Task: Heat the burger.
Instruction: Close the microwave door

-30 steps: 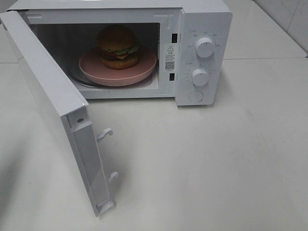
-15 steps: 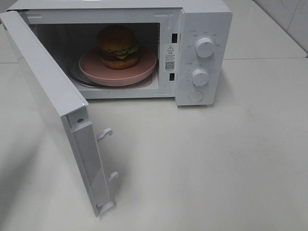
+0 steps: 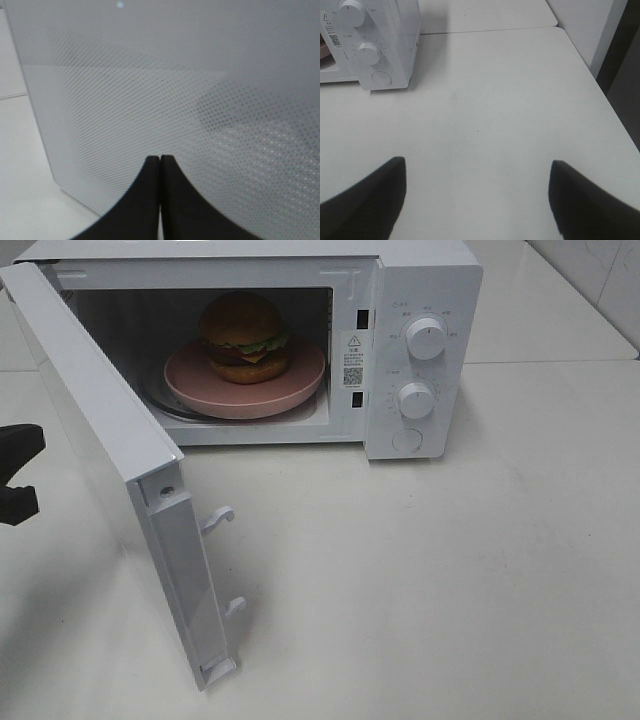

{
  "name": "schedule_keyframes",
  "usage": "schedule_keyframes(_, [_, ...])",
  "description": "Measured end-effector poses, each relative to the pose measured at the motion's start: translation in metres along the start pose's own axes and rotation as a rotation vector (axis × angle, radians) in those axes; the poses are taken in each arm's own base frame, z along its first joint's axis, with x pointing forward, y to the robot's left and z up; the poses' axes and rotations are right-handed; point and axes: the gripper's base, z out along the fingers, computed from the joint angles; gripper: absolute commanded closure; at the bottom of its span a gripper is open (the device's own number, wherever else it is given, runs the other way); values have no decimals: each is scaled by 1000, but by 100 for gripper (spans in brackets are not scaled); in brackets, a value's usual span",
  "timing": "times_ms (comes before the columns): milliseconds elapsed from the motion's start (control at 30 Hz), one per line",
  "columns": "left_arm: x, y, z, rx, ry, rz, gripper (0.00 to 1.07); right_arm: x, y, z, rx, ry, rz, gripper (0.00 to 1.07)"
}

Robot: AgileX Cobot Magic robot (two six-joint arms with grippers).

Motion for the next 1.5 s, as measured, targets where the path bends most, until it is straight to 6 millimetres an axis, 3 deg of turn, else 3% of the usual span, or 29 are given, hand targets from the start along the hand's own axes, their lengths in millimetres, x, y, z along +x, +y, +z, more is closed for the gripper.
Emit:
schedule_keyframes(500, [-8, 3, 32, 68, 34, -4, 107, 0, 0, 0, 0, 0, 0, 32])
schedule_keyframes(1500, [-21, -42, 112, 143, 48, -64, 107, 0, 0, 0, 0, 0, 0, 32])
